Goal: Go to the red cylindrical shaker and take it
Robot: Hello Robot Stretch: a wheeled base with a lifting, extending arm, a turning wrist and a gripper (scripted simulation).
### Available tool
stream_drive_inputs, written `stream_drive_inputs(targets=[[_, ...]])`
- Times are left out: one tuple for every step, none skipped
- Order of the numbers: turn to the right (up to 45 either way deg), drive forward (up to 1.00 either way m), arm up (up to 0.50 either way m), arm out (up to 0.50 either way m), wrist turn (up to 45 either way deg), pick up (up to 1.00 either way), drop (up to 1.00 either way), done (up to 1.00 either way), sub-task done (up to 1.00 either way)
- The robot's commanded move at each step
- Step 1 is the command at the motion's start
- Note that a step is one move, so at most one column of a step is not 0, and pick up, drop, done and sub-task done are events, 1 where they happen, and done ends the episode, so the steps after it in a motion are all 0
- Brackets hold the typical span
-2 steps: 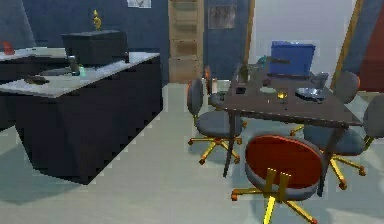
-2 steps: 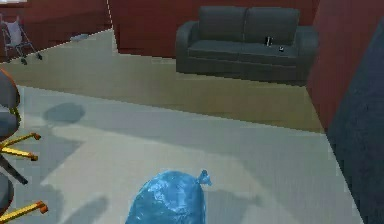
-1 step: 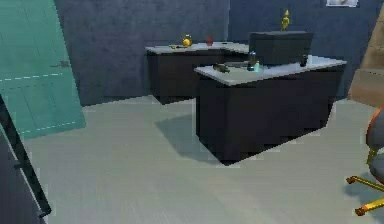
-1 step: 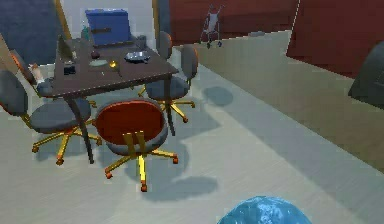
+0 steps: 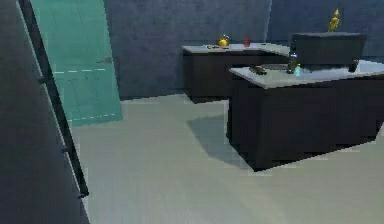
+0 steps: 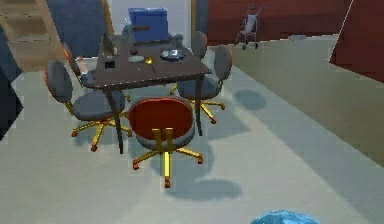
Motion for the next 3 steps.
stream_drive_inputs(targets=[[0.0,1.0,0.0,0.0,0.0,0.0,0.0,0.0,0.0],[0.0,1.0,0.0,0.0,0.0,0.0,0.0,0.0,0.0],[-6.0,0.0,0.0,0.0,0.0,0.0,0.0,0.0,0.0]])
